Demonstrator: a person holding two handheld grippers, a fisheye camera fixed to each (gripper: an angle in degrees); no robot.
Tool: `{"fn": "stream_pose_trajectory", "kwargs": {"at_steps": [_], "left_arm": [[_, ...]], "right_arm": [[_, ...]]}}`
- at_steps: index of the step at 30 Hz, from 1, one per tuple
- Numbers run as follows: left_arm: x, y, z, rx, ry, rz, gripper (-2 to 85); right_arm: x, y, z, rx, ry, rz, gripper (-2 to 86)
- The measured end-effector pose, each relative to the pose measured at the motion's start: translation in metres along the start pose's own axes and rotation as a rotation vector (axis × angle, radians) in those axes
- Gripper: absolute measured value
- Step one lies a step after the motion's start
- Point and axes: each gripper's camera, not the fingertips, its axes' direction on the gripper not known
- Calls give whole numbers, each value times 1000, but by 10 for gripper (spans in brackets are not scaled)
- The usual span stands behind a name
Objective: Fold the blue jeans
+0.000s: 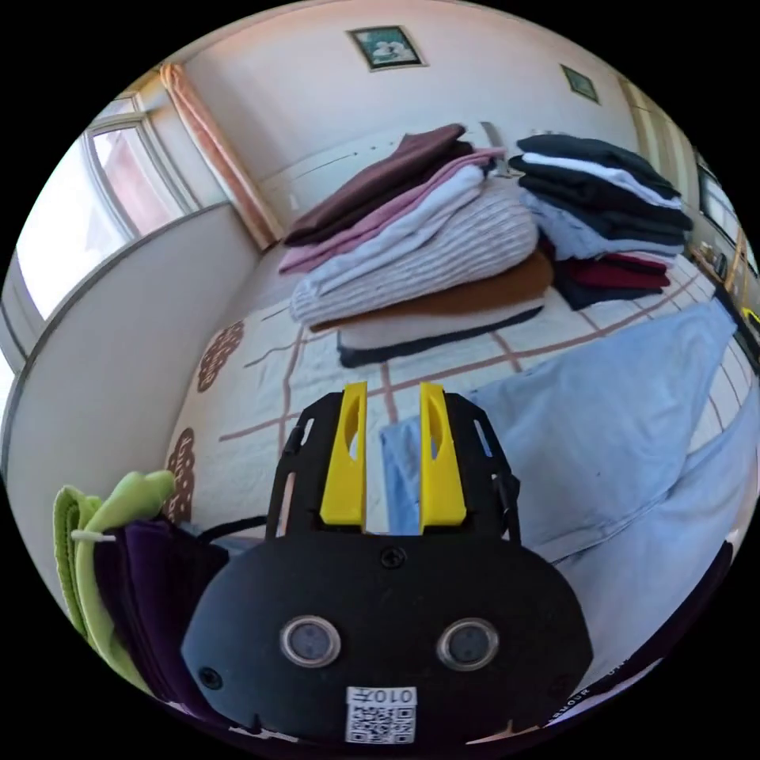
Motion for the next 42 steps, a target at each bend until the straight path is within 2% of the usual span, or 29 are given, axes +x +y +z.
{"fn": "stream_pose_trajectory", "kwargs": {"at_steps": [1,4,8,10,16,20,22,25,27,32,37,42], "left_arm": [[-8,4,5,-26,9,-5,104],[-37,18,30,-105,188,-56,109],[-47,24,51,-140,381,-133,98],[-42,21,54,-173,352,-115,89],[-70,25,18,-6,329,-183,69],[-60,19,82,-184,434,-158,76],[-73,15,69,-165,470,-209,88],[-78,12,11,-107,388,-159,108],[-66,26,-64,-38,230,-53,123],[21,106,-187,62,231,268,111],[100,190,-202,-53,93,450,95],[96,208,-168,-114,165,409,81]], "right_arm": [[-6,28,-18,8,1,-11,58],[-34,103,-58,13,15,-14,53],[-70,196,-94,29,-22,103,40],[-92,249,-109,0,-46,189,32],[-126,323,-153,15,-85,317,26],[-133,333,-166,0,-105,291,26],[-141,332,-168,-5,-161,264,26],[-159,330,-172,19,-159,215,27],[-169,329,-171,33,-176,190,29],[-209,315,-150,10,-276,65,39],[-268,280,-113,-48,-431,-81,53],[-326,254,-65,-178,-403,-217,71]]}}
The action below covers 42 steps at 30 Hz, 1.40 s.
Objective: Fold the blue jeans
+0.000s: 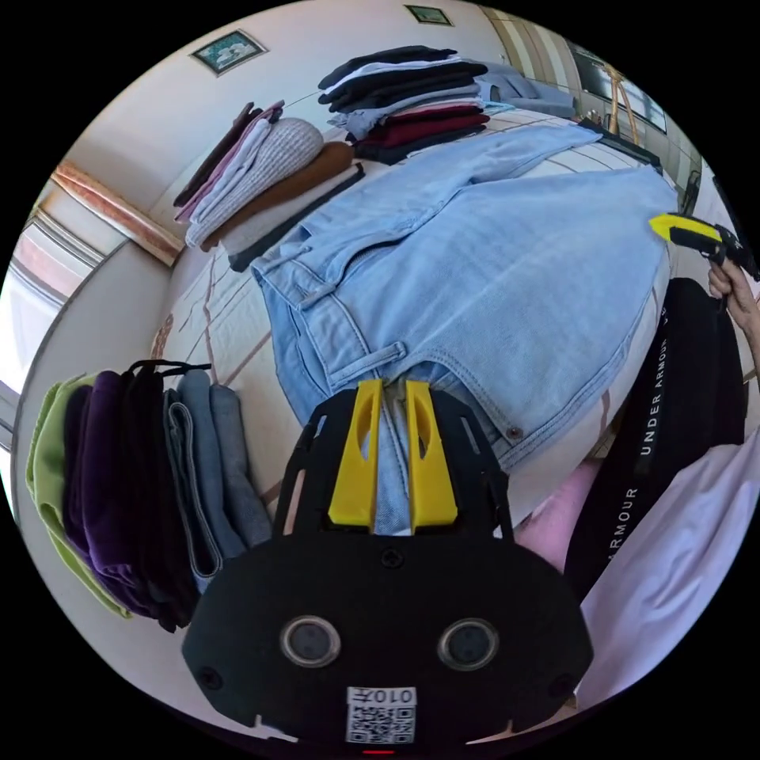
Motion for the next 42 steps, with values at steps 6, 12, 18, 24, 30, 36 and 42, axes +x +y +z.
{"fn": "stream_pose_trajectory", "kwargs": {"at_steps": [6,12,18,24,30,36,42], "left_arm": [[2,-24,-16,-88,-25,51,73],[-3,-35,-61,61,29,31,71],[6,-31,-19,-38,12,54,69],[-39,-3,-15,45,209,-103,75],[-62,-23,-65,196,213,-150,92],[-83,-109,-71,309,101,-43,115],[-105,-255,-15,302,141,156,126]], "right_arm": [[2,-26,8,-130,-54,37,71],[4,-52,-17,-46,-18,86,66],[-37,-84,38,-258,61,14,72],[-69,-76,45,-213,198,13,64],[-78,-81,14,-84,224,-22,36],[-60,-69,30,-130,100,24,42],[-60,-42,-17,19,103,-25,38]]}}
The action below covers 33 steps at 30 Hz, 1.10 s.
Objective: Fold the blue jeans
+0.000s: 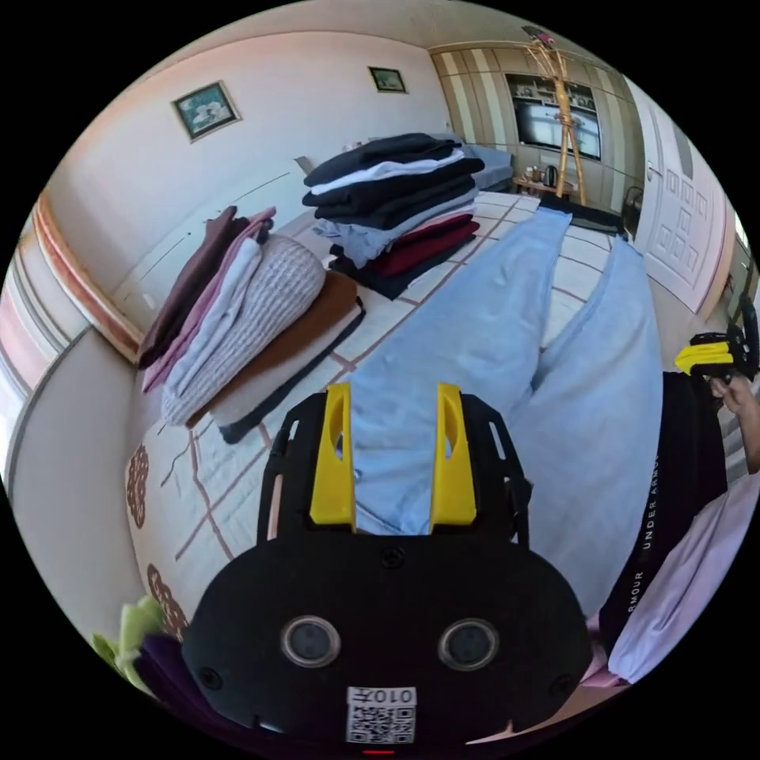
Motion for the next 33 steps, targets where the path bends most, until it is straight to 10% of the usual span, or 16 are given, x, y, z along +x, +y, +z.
{"fn": "stream_pose_trajectory", "kwargs": {"at_steps": [9,16,27,33], "left_arm": [[-55,-97,160,-396,171,166,110],[-76,-93,164,-379,322,50,60],[105,-50,-116,98,-145,357,1],[270,85,-187,128,-96,552,-1]], "right_arm": [[31,54,-27,34,89,98,35],[48,61,-6,17,31,139,30],[57,52,1,52,21,103,29],[81,50,6,132,2,195,57]]}}
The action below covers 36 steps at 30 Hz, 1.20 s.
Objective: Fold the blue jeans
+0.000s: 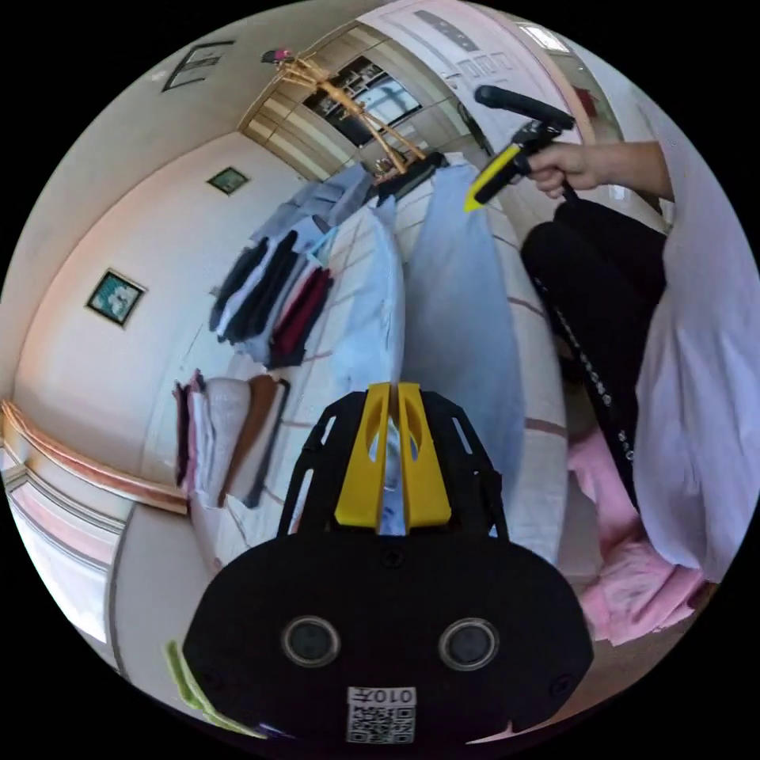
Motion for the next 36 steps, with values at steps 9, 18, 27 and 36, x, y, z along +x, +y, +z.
{"fn": "stream_pose_trajectory", "kwargs": {"at_steps": [9,18,27,36], "left_arm": [[21,23,-4,-78,104,-134,-1],[9,29,-44,-22,66,-169,-1],[-39,38,-92,66,-3,-285,-1],[-66,23,-100,-4,-98,-232,-1]], "right_arm": [[138,-40,58,-96,-156,444,123],[230,-72,79,-117,-93,694,128],[285,-87,105,-148,-135,777,120],[300,-92,87,-112,-194,731,42]]}}
